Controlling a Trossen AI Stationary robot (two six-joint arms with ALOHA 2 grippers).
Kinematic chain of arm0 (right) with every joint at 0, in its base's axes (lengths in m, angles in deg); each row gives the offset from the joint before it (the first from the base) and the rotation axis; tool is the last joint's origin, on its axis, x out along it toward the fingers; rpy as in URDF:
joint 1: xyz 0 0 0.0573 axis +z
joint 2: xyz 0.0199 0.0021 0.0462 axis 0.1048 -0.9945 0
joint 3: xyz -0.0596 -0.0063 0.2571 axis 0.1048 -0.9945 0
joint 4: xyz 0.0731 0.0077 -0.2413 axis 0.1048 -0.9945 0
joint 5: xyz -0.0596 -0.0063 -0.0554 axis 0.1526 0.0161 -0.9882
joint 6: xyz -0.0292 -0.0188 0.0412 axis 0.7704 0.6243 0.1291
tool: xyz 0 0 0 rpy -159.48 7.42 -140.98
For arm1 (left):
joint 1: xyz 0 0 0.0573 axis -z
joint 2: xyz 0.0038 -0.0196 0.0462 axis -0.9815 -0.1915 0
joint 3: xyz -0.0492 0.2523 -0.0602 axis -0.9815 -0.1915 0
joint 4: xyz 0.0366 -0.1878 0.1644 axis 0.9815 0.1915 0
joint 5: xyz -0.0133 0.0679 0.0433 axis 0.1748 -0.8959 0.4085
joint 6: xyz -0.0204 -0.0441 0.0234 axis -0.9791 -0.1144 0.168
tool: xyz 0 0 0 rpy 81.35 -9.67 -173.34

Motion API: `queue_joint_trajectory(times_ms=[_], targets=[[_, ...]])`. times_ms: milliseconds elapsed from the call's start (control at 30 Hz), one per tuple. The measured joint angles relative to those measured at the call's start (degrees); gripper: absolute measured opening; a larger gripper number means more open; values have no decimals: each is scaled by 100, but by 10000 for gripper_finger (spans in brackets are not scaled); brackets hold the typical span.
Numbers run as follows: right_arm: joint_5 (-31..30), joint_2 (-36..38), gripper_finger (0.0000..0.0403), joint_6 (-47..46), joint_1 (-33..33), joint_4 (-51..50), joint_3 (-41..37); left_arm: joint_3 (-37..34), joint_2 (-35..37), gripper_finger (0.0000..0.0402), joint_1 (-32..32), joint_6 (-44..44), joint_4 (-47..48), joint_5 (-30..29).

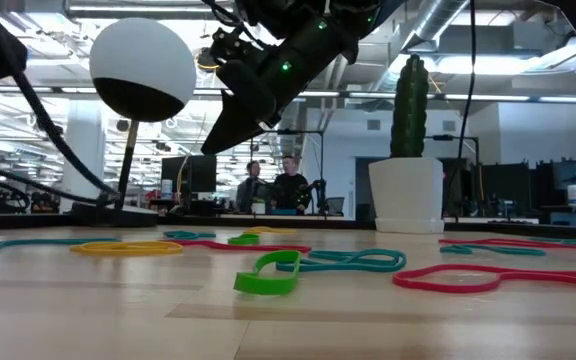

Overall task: Pick and place rubber bands into bin
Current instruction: Put the middle yellow rubber band into the basket

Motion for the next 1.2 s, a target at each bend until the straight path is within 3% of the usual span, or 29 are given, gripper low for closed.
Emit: queue_joint_trajectory(times_ms=[200,367,800,1200], targets=[[2,0,111,3,0,-5,0,-231,-100,0,78,-238,62,-108],[2,0,111,48,0,-42,0,-460,-338,0,260,-403,-130,167],[2,0,111,59,0,-48,0,-464,-1089,0,374,-635,-315,162],[2,0,111,60,-11,-42,0,-459,-1069,26,324,-1352,-250,136]])
